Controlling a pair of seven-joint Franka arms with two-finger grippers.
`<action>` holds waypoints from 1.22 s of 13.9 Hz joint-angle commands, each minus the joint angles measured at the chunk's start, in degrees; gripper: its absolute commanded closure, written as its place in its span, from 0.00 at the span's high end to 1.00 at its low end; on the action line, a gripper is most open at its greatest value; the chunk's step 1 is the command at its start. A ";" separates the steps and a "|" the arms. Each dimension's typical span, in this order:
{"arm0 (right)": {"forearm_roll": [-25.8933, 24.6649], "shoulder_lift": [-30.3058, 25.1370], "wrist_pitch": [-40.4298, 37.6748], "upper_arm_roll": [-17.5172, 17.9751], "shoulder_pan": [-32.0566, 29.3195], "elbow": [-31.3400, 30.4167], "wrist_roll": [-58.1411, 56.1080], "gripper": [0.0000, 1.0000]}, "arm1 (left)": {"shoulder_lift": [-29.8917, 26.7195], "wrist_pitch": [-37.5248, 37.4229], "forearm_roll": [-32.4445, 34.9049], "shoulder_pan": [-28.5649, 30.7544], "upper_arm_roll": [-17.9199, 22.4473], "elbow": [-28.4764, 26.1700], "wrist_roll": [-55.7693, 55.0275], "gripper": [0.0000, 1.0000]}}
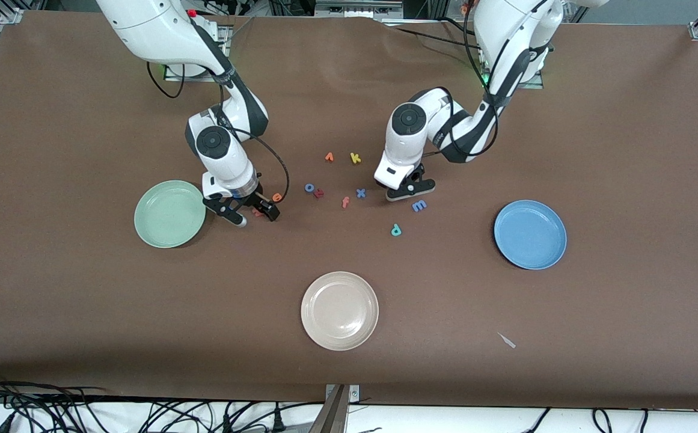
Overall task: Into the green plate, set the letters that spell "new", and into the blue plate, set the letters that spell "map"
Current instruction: 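Drop the yellow o on the blue plate with the left gripper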
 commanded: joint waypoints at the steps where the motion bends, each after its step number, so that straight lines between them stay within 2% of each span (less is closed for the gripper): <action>1: -1.48 0.38 0.98 -0.98 0.32 0.03 0.51 0.88 | -0.40 -12.22 -0.46 3.57 -1.08 6.28 8.14 0.06; 4: -1.48 0.38 0.98 -0.98 0.32 0.03 0.60 0.76 | -0.40 -26.03 -4.25 8.22 -0.90 13.66 23.16 0.06; 6: -1.48 0.47 0.98 -0.89 0.41 0.03 0.69 0.69 | -0.40 -30.80 -4.34 12.17 -0.90 16.14 31.51 0.06; 10: -1.48 0.47 0.98 -0.89 0.84 0.03 0.95 0.53 | -0.31 -31.35 -4.17 20.26 -0.81 16.15 48.39 0.07; 15: -1.57 0.38 0.89 -0.89 0.85 0.03 0.87 0.23 | 1.88 -30.56 -2.68 29.14 -0.37 16.15 68.70 0.06; 17: -1.57 0.03 0.72 -0.89 0.85 0.12 0.43 0.20 | 4.08 -28.38 1.09 31.08 -0.37 16.15 70.92 0.08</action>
